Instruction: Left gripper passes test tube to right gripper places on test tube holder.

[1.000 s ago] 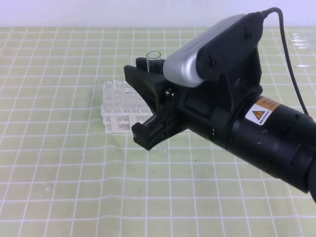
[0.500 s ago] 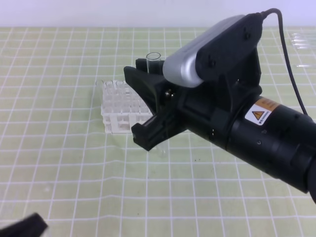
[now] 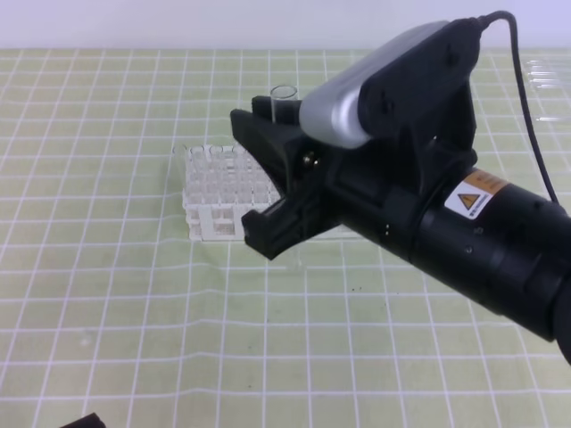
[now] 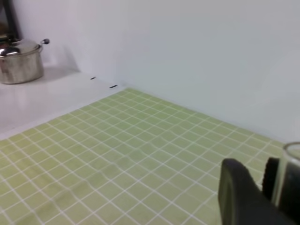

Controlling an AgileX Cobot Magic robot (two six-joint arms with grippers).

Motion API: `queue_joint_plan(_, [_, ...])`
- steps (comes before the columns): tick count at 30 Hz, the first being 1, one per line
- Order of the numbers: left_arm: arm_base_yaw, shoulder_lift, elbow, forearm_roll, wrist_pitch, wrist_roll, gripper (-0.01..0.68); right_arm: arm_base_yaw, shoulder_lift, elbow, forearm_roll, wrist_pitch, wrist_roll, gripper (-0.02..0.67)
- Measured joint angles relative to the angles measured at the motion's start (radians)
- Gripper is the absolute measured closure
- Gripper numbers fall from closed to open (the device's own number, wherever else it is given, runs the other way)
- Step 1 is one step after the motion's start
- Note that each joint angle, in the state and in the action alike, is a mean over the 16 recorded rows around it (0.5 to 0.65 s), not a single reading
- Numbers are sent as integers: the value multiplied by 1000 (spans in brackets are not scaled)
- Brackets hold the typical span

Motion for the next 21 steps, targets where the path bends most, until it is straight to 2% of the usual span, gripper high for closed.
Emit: queue_joint_plan(21, [0, -1, 1, 1, 8, 2, 675, -27, -2, 0, -10, 14, -10, 564])
